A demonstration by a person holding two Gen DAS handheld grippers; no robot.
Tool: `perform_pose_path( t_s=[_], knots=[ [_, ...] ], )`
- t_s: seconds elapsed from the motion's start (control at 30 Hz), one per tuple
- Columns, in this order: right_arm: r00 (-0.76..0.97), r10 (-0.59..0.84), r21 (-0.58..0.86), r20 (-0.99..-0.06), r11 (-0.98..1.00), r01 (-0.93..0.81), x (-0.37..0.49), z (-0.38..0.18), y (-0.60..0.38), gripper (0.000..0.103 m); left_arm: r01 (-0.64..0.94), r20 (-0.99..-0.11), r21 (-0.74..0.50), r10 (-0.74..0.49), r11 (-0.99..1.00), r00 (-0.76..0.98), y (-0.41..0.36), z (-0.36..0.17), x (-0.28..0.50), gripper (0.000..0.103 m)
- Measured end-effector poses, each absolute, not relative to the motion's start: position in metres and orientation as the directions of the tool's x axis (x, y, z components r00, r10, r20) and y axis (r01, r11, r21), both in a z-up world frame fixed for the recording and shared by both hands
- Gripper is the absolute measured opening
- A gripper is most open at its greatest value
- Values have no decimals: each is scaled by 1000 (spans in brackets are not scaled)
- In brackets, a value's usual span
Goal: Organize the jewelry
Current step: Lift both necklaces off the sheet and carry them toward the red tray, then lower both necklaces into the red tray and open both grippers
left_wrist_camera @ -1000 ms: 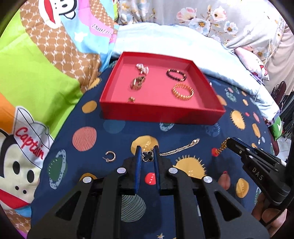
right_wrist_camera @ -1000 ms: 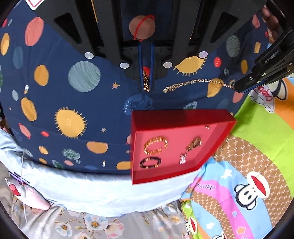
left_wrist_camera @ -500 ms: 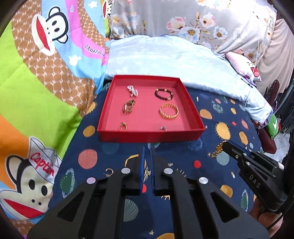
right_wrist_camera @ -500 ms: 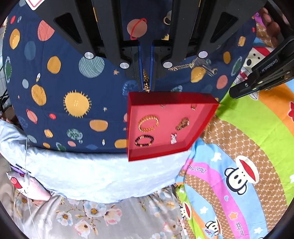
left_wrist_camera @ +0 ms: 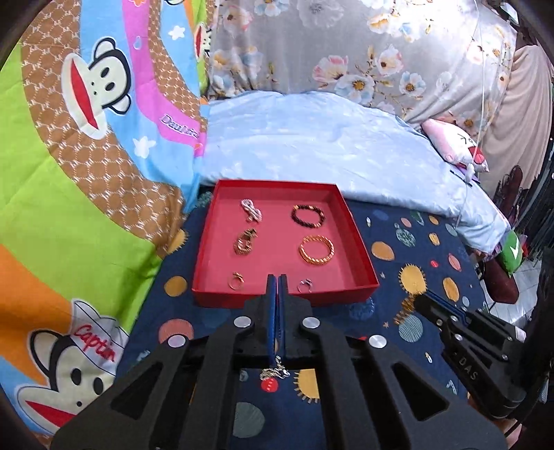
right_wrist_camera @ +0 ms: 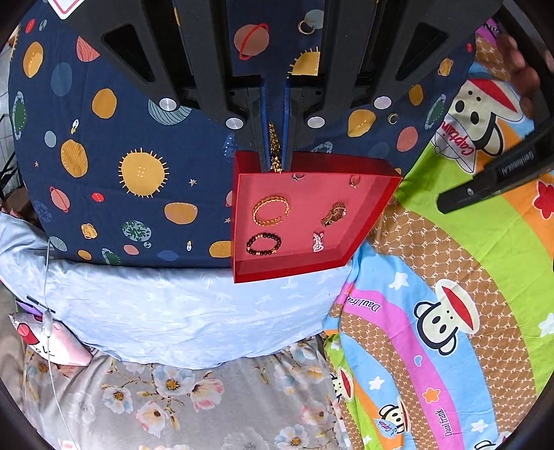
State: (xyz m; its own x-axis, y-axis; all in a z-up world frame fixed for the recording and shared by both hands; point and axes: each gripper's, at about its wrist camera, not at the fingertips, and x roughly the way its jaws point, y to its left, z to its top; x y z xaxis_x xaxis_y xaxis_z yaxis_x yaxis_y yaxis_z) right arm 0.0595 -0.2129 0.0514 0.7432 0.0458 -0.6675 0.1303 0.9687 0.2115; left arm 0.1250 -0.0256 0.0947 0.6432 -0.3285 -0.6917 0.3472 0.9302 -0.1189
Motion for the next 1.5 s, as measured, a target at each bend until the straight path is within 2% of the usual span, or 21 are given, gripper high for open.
perform_pose_path(
  t_s=[0.2,0.33,0.37,0.4,0.47,0.57,0.63,0.7,0.83,0.9,1.07,1.4,1.5],
  knots=[
    [753,44,217,-657,967,133,58,55,-216,6,315,-666,-112,-307,942,680,-9,111,132,0],
    [747,51,225,-662,965,134,57,51,-215,6,326,-696,-137,-325,935,641,-9,96,131,4],
    [746,52,227,-664,965,134,57,50,-216,6,331,-712,-137,-326,933,622,-12,84,128,15],
    [742,54,229,-669,964,136,56,47,-216,6,336,-723,-139,-327,932,609,-14,77,127,37],
    [732,59,234,-678,962,139,55,42,-216,6,324,-756,-138,-311,936,576,-22,46,121,56],
    [721,63,237,-690,961,143,52,36,-215,6,325,-801,-109,-276,939,531,-34,1,116,55],
    [717,63,236,-694,961,144,51,34,-215,6,321,-832,-96,-253,942,493,-39,-24,117,51],
    [714,62,234,-697,961,146,49,32,-216,6,310,-859,-97,-237,946,454,-40,-46,119,37],
    [709,59,235,-703,960,153,50,29,-218,6,314,-857,-84,-229,946,461,-40,-52,115,25],
    [706,61,238,-705,959,155,50,27,-218,6,326,-858,-90,-240,941,455,-41,-51,114,5],
    [703,68,240,-707,959,148,53,26,-215,6,339,-851,-116,-270,933,451,-41,-40,112,4],
    [711,75,237,-700,962,133,57,31,-212,6,349,-769,-165,-342,922,540,-27,26,117,4],
    [710,75,239,-700,962,133,57,31,-212,6,347,-766,-170,-345,922,542,-24,30,119,5]
  ],
)
